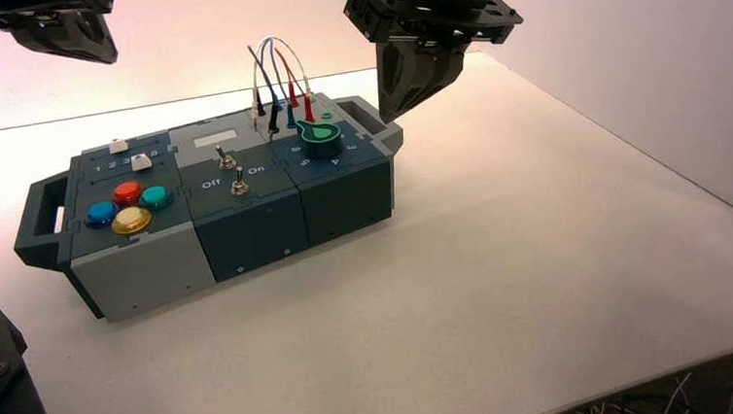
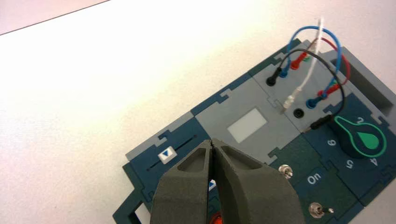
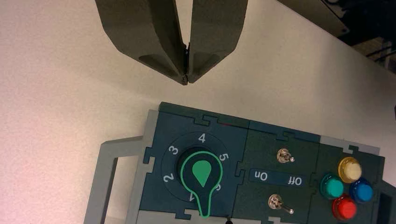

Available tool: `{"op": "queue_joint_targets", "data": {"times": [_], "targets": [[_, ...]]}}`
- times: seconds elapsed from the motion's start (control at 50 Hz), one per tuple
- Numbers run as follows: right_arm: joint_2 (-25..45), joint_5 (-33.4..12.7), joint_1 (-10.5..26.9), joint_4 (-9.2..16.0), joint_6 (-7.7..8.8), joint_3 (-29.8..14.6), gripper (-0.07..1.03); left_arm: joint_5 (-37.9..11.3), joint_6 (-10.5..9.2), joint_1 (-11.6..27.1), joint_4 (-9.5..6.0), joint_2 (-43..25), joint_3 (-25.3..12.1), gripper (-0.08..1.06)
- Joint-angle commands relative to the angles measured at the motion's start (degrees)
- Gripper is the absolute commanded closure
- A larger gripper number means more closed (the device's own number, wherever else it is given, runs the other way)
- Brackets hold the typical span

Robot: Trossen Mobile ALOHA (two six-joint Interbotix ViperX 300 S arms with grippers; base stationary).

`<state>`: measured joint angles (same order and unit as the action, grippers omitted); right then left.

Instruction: Rotate the box counterclockwise.

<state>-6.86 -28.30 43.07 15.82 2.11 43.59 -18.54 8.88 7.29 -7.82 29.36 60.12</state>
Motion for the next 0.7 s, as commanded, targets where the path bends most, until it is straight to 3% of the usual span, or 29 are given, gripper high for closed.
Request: {"op": "queue_joint_targets", "data": {"times": [0.02,0.4,0.7], "targets": [[-1.76,0.26,0.35,0.44,0.00,-0.79,0.98,0.35,0.26,-1.41,0.18,-0.18,-0.79,1.01],[-2.90,0.44,2.64,2.46,-0.26,-0.26,0.98,0.88,0.97,-2.72,0.35,-3.78,-1.14,1.01],[-1.93,2.11,5.62,5.63,-0.26,0.70,0.98,2.81,1.58,-6.94,0.44,-8.09,-1.76,1.01]]}}
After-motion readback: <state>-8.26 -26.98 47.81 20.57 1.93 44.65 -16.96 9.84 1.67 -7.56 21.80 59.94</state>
